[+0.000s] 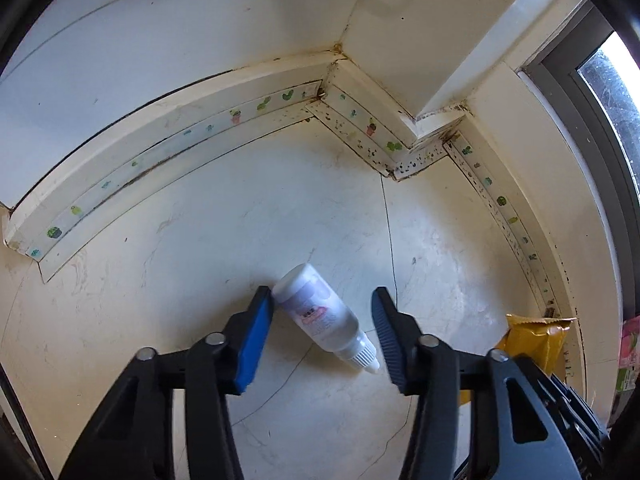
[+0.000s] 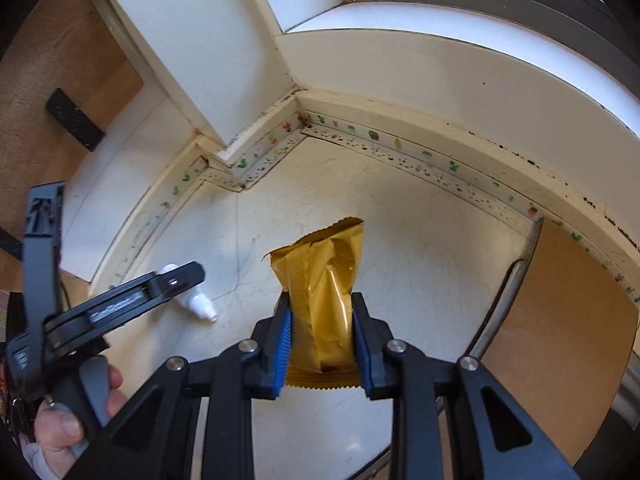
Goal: Collect trash
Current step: 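Grasp the gold snack bag with the right tool while the left tool grasps the white bottle, then carry the white bottle and gold snack bag down over the trash bin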
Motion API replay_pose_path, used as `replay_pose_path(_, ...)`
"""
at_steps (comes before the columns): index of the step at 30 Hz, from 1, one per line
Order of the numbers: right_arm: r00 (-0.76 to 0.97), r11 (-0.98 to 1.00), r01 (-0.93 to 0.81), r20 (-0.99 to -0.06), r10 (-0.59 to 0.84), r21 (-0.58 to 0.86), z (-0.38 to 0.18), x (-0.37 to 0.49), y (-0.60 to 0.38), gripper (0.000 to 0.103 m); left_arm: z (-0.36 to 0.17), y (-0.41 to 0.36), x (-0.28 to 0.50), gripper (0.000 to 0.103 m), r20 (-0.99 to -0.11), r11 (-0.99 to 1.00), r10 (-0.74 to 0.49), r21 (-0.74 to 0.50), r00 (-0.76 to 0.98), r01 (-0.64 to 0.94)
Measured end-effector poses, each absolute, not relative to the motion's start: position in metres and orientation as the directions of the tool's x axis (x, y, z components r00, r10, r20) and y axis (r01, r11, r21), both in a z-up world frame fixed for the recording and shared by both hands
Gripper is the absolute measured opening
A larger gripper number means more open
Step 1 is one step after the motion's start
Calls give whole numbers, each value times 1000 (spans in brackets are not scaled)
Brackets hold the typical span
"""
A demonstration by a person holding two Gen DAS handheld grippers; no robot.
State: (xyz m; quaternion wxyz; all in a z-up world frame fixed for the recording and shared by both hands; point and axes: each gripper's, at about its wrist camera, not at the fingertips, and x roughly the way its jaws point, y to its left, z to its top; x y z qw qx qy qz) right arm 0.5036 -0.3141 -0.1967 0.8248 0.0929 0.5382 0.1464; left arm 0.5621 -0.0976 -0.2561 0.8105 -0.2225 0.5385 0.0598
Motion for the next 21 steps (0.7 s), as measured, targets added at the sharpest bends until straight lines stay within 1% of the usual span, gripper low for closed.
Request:
replay_pose_path(2, 376, 932, -138, -852, 363, 336, -193, 497, -315, 27, -257, -99, 562, 25, -897, 891, -150, -305, 415, -337)
replay_pose_path(5, 374, 921, -137, -842, 389, 365, -189, 487, -316, 27, -258, -96, 556, 22, -886, 877, -159, -329, 435, -349)
replay_pose_path(8, 374, 913, -133, -833, 407, 386, -184, 475, -318, 27, -254, -96, 544, 22, -882, 891, -135, -308, 451, -335)
replay_pose_path(13, 391, 899, -136, -811, 435, 417, -169, 453, -318, 26, -232, -101, 519, 22, -866, 907, -152, -314, 476, -282)
replay_pose_path(21, 421, 864, -169, -758, 499, 475, -134, 407, -310, 25, -170, -94, 447, 22, -814, 910, -208, -364, 542, -198)
